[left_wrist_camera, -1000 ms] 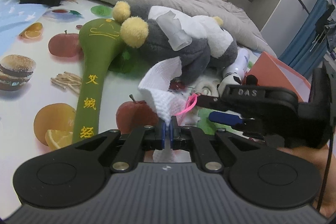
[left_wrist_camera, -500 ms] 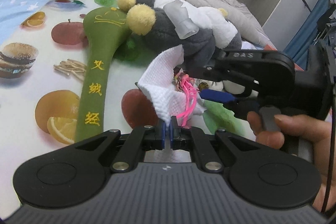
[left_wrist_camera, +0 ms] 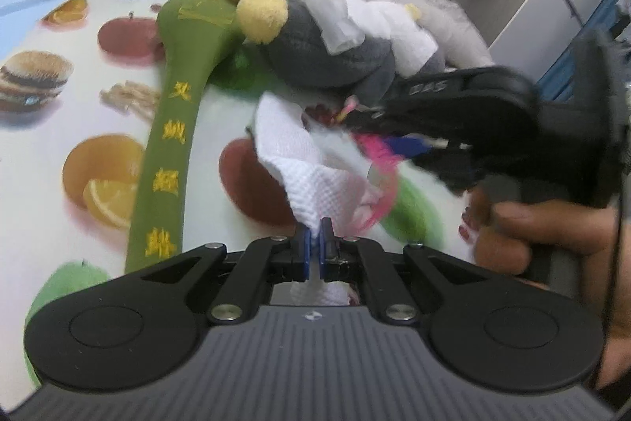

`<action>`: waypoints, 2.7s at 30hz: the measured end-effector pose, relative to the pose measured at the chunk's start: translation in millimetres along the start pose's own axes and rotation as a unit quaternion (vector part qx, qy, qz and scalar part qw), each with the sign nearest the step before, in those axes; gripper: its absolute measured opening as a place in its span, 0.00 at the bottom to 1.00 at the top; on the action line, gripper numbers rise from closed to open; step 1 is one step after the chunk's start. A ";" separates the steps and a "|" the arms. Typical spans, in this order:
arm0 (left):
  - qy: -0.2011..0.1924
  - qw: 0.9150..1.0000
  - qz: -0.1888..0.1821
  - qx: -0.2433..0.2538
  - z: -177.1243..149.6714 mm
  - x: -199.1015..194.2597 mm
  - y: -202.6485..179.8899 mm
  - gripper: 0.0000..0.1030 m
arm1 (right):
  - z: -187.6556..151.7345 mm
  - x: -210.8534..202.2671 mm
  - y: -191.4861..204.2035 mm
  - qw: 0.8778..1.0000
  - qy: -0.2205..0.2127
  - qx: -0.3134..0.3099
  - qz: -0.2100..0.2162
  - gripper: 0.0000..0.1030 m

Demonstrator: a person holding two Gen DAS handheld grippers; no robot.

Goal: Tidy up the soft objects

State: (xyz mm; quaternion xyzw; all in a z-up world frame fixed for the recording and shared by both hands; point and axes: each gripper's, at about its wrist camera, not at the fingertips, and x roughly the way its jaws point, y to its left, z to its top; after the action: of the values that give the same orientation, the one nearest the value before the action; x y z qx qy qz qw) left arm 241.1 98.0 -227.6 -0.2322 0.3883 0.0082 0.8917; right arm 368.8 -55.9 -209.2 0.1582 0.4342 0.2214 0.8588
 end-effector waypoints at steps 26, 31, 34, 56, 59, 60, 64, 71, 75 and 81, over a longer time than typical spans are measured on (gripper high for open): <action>0.101 0.990 0.007 0.097 -85.9 -49.6 -60.4 0.53 | -108.2 -135.6 -71.4 0.991 0.002 -0.084 -0.102 0.27; 0.087 0.980 0.046 0.171 -84.0 -56.4 -70.8 0.68 | -119.0 -141.0 -80.4 0.992 0.000 -0.080 -0.099 0.27; 0.066 0.975 0.056 0.205 -75.6 -56.6 -73.0 0.75 | -120.4 -142.2 -83.1 0.992 0.001 -0.078 -0.094 0.27; 0.085 0.963 0.058 0.251 -66.0 0.9 -72.6 0.62 | -122.2 -144.8 -77.5 0.993 -0.006 -0.088 -0.072 0.27; 0.086 0.963 0.055 0.251 -67.5 -0.5 -76.2 0.50 | -123.2 -144.6 -76.1 0.994 -0.004 -0.089 -0.067 0.27; 0.086 0.963 0.055 0.248 -67.8 -0.5 -77.1 0.47 | -123.3 -144.8 -76.0 0.994 -0.005 -0.088 -0.066 0.27; 0.086 0.966 0.060 0.236 -67.6 -1.5 -80.7 0.19 | -122.2 -147.7 -75.0 0.994 -0.007 -0.090 -0.065 0.27; 0.068 0.976 0.060 0.196 -56.1 -17.4 -86.4 0.09 | -111.6 -164.1 -69.8 0.993 -0.027 -0.094 -0.064 0.27; 0.039 0.984 0.050 0.167 -38.3 -40.3 -95.5 0.08 | -98.4 -177.9 -63.2 0.992 -0.047 -0.102 -0.060 0.27; -0.007 0.991 0.028 0.130 -5.8 -75.5 -115.6 0.08 | -70.8 -206.5 -52.3 0.988 -0.088 -0.114 -0.053 0.27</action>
State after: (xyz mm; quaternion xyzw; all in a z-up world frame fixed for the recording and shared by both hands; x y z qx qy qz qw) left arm 206.9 4.9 -131.3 -0.1031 0.3862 -0.0163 0.9165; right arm 215.4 -201.7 -134.5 0.0548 0.3368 0.2084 0.9166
